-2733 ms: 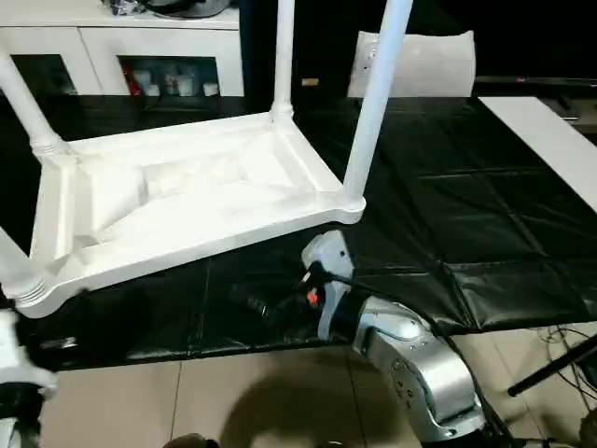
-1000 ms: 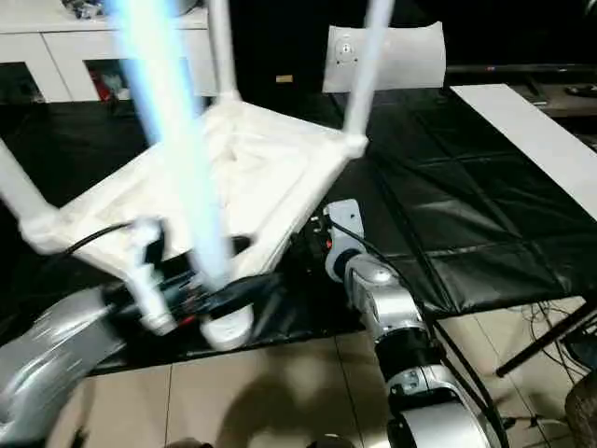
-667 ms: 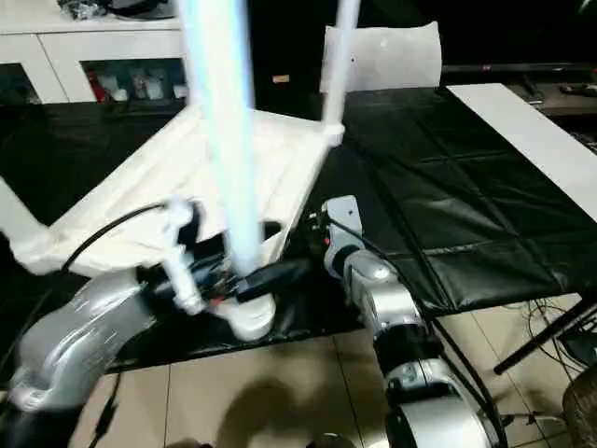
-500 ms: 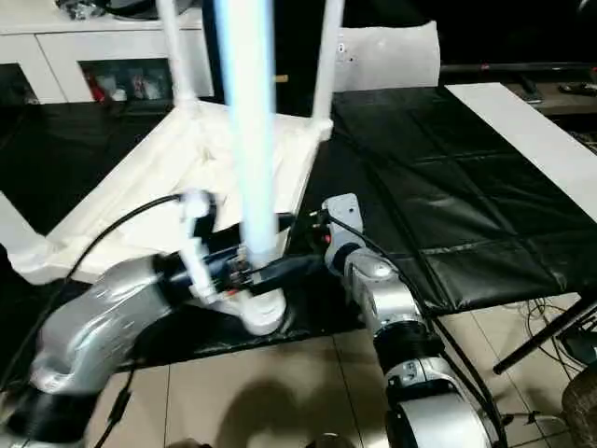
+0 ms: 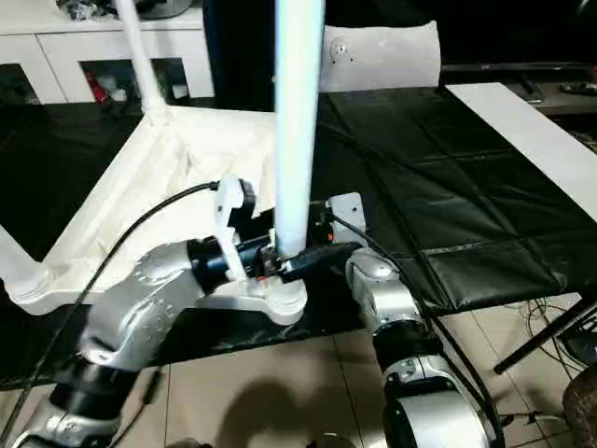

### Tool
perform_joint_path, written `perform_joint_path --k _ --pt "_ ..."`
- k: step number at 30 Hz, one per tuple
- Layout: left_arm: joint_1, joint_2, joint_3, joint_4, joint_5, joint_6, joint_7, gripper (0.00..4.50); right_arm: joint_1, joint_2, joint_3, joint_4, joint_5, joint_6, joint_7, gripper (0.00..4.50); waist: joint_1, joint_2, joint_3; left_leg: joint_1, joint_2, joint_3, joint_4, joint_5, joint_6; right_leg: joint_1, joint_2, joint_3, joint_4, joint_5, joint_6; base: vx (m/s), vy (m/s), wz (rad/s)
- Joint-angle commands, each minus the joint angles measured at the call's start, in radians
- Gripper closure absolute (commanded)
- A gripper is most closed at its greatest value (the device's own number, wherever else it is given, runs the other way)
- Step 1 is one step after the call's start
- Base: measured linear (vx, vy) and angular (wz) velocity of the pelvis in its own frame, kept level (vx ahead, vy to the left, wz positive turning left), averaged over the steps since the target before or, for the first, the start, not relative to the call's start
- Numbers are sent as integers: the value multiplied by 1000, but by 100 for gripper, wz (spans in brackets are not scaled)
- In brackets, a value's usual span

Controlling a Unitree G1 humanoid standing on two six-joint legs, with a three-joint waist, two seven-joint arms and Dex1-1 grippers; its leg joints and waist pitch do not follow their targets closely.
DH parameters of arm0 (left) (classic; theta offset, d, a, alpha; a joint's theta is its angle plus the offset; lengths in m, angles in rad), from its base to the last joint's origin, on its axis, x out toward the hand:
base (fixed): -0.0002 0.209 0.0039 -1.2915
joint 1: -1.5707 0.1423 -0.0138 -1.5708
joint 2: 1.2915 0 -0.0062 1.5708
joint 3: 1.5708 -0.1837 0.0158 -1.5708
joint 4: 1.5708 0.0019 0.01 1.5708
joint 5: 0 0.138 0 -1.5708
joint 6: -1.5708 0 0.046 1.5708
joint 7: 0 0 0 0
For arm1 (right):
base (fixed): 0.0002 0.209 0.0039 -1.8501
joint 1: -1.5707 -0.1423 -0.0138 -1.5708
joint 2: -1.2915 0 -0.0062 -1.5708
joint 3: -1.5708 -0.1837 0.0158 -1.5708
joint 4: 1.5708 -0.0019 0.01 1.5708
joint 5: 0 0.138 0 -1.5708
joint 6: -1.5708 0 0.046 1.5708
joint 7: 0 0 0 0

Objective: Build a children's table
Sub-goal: Rotate table base

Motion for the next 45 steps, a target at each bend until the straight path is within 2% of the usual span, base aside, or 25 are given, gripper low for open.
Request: perform_joint_path --k 1,2,3,5,7,8,9,10,11,15,17,19,20,22,23,28,29,30,31,32,33,34,38,44,45 --pt "-25 13 26 10 4 -5 0 3 7 1 -15 -49 19 -12 1 0 8 12 -53 18 20 -7 -74 -348 -16 40 -53 30 -84 -292 -192 0 0 0" --pt "-25 13 26 10 4 -5 0 3 7 1 -15 -49 19 -12 1 0 8 8 -54 18 20 -8 -73 -350 -15 43 -54 30 -83 -297 -192 0 0 0" --pt "-21 42 52 5 -20 16 -24 3 42 -13 -28 -117 27 -16 6 0 12 29 -50 18 20 -11 -74 -344 -14 41 -58 31 -79 -296 -198 0 0 0" --pt "4 119 60 -20 -37 50 -91 3 117 -50 -28 -250 31 -15 39 0 18 20 -50 13 18 -7 -73 -300 4 47 -53 33 -78 -249 -195 0 0 0" --pt "14 158 63 -26 -42 70 -126 3 156 -70 -23 -321 40 7 68 0 26 27 -44 15 19 -5 -75 -276 15 45 -53 34 -78 -246 -195 0 0 0" --pt "18 171 65 -27 -44 76 -136 3 171 -74 -22 -350 53 24 85 0 30 37 -38 16 21 -4 -77 -280 14 40 -53 35 -81 -260 -202 0 0 0" --pt "26 207 63 -22 -36 80 -164 3 202 -94 -19 -406 58 53 102 0 31 39 -36 18 19 -7 -78 -292 10 41 -51 33 -81 -274 -200 0 0 0" --pt "26 209 62 -22 -35 80 -165 3 203 -95 -19 -408 58 55 103 0 30 36 -35 18 21 -4 -80 -304 13 40 -50 34 -84 -285 -194 0 0 0" --pt "36 268 54 -10 -17 79 -211 3 256 -132 -10 -503 65 96 137 0 33 36 -31 19 20 -8 -83 -318 10 41 -51 34 -86 -322 -179 0 0 0" --pt "37 365 39 36 22 63 -285 3 365 -207 -9 -684 94 170 193 0 34 43 -31 21 22 -9 -85 -318 1 38 -54 37 -88 -347 -162 0 0 0" --pt "25 394 19 69 48 39 -319 3 410 -247 -11 -761 126 231 223 0 34 37 -33 20 21 -8 -86 -320 2 39 -54 37 -90 -358 -162 0 0 0" --pt "11 414 -6 103 82 11 -351 3 445 -283 -9 -826 150 269 262 0 40 41 -30 22 23 -9 -88 -329 3 36 -57 39 -94 -384 -147 0 0 0" --pt "6 419 -15 113 91 0 -361 20 456 -293 -9 -849 152 280 273 0 40 41 -31 22 24 -10 -88 -330 0 36 -60 40 -91 -384 -150 0 0 0" --pt "-9 420 -41 150 124 -47 -379 20 483 -321 -6 -889 159 288 306 0 41 35 -31 20 24 -10 -88 -330 1 37 -61 40 -95 -397 -144 0 0 0" --pt "-21 423 -79 188 176 -109 -392 42 510 -351 2 -930 169 287 344 0 44 41 -36 21 25 -11 -86 -332 -1 38 -63 40 -98 -401 -137 0 0 0" --pt "-48 411 -115 251 232 -193 -407 78 555 -398 14 -1000 194 309 394 0 53 46 -47 17 26 -12 -82 -300 1 45 -66 40 -91 -350 -154 0 0 0" --pt "-72 397 -136 289 256 -221 -420 87 587 -437 24 -1052 216 325 440 0 55 41 -47 18 25 -10 -81 -300 5 45 -65 39 -93 -344 -163 0 0 0" --pt "-81 393 -146 305 267 -232 -427 93 598 -448 24 -1072 230 340 456 0 58 28 -52 19 25 -9 -77 -289 10 50 -64 39 -92 -339 -160 0 0 0" --pt "-91 389 -158 319 280 -240 -436 98 612 -467 29 -1096 241 353 479 0 65 38 -53 19 29 -10 -77 -270 15 48 -69 41 -86 -323 -167 0 0 0" --pt "-96 388 -164 327 286 -244 -440 113 618 -477 32 -1107 245 359 490 0 64 38 -52 17 28 -9 -77 -267 18 47 -67 40 -88 -322 -168 0 0 0" --pt "-106 382 -175 348 301 -265 -445 122 630 -493 38 -1124 252 368 511 0 65 30 -54 18 29 -9 -76 -262 20 49 -67 40 -86 -313 -168 0 0 0" --pt "-111 379 -179 360 308 -278 -447 131 635 -501 40 -1130 255 371 520 0 70 33 -52 17 29 -9 -76 -262 22 48 -69 40 -88 -322 -168 0 0 0" --pt "-128 365 -190 393 315 -290 -480 159 644 -526 48 -1143 255 376 542 0 73 29 -53 17 29 -10 -72 -267 17 46 -73 39 -88 -367 -165 0 0 0" --pt "-162 356 -213 444 346 -313 -504 202 653 -549 44 -1154 269 387 562 0 82 21 -56 19 29 -8 -69 -247 23 45 -71 40 -86 -349 -164 0 0 0" --pt "-164 355 -215 448 349 -313 -505 206 654 -551 44 -1155 270 388 563 0 85 24 -56 19 28 -8 -68 -242 25 46 -71 40 -86 -344 -163 0 0 0"
